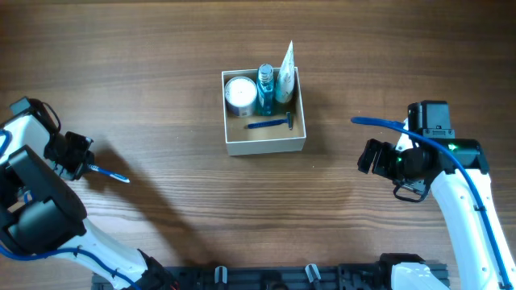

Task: Pack container
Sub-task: 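Carry the toothbrush over the box with the left gripper and release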

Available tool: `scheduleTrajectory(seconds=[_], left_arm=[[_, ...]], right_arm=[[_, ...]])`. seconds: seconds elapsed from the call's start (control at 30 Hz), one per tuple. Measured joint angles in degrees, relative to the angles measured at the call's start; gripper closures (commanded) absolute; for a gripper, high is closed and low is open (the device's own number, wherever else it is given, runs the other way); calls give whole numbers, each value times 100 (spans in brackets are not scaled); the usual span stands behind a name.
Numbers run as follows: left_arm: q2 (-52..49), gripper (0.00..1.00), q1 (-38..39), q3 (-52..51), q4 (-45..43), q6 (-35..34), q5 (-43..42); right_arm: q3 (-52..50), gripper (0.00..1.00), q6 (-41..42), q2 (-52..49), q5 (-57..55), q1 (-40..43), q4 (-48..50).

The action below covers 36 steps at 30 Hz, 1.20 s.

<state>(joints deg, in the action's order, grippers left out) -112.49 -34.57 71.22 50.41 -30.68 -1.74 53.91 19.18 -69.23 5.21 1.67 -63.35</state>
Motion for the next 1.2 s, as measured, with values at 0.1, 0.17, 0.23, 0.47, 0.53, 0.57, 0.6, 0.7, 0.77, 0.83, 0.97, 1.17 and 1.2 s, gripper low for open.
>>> scheduleTrajectory(seconds=[0.1,0.17,0.23,0.47,0.53,0.57,0.6,0.7,0.77,0.83,0.97,1.17,1.2], left_arm=[[98,96,74,0,140,22,-339],[448,96,295,20,146,114,-597],[1088,96,706,166,131,417,-791],[3021,96,2796,481,-409,1961,-1029],[3257,96,3475,487,-538,2627,-1054],[3298,96,3827,487,-601,3016,-1058],[3300,96,4107,487,-634,3294,-1056],[3220,96,4994,487,-640,4203,-1080],[3134,96,5362,487,-649,4631,-1086],[2966,96,5709,487,-656,5141,-1080],[2492,96,6137,487,-813,5853,-999],[2072,96,6384,487,-1226,6260,-835],[2063,96,6400,487,-1279,6293,-833]], right_arm=[[0,0,0,0,0,0,0],[0,0,0,0,0,0,2],[0,0,0,0,0,0,0],[0,0,0,0,17,0,2],[0,0,0,0,17,0,2],[0,0,0,0,17,0,2],[0,0,0,0,17,0,2],[0,0,0,0,20,0,2],[0,0,0,0,20,0,2],[0,0,0,0,22,0,2],[0,0,0,0,35,0,2],[0,0,0,0,35,0,2],[0,0,0,0,35,0,2]])
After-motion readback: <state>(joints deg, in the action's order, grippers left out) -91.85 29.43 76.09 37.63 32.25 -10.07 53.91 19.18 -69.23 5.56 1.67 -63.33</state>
